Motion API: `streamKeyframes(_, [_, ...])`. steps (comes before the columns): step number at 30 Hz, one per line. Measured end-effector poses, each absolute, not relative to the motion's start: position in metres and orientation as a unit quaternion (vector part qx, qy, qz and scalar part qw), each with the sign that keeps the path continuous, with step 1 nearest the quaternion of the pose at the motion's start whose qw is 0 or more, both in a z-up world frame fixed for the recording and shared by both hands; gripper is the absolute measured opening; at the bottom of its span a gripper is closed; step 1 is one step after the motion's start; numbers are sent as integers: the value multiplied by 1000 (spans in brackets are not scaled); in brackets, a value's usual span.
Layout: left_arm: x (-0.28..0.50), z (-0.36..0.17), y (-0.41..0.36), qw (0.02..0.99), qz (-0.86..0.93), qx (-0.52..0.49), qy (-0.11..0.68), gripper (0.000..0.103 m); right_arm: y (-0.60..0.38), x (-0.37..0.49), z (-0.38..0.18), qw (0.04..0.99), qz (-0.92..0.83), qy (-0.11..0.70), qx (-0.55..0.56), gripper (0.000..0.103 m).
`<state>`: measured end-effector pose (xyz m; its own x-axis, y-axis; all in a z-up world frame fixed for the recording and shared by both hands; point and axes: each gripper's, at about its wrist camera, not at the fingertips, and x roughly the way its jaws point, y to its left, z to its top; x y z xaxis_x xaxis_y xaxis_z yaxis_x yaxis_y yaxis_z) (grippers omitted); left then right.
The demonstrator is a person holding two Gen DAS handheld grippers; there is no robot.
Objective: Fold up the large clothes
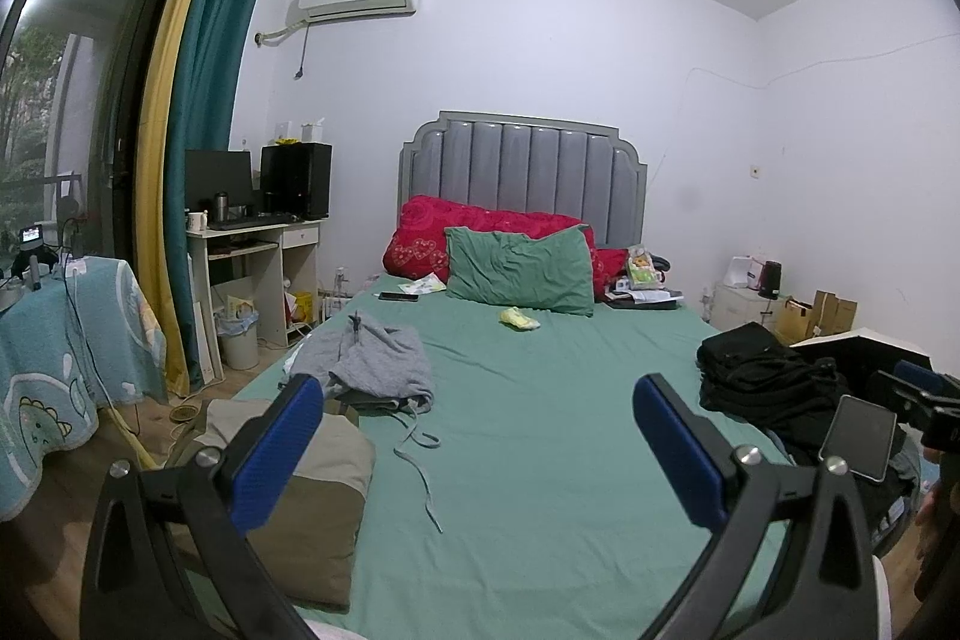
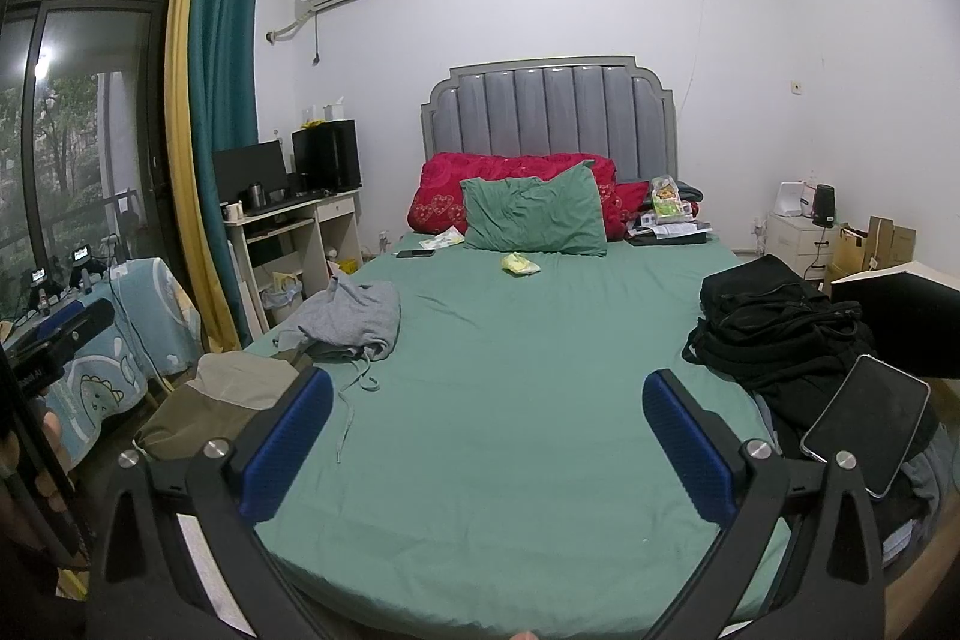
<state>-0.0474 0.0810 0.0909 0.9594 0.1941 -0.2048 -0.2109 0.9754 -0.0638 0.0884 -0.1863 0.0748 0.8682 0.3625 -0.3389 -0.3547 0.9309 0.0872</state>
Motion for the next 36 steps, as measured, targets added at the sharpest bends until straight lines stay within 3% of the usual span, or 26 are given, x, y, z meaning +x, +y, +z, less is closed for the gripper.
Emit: streamKeyframes(36, [-50,93,71,989,97,-46,97,103,-187,89,72,966,187,179,9,102])
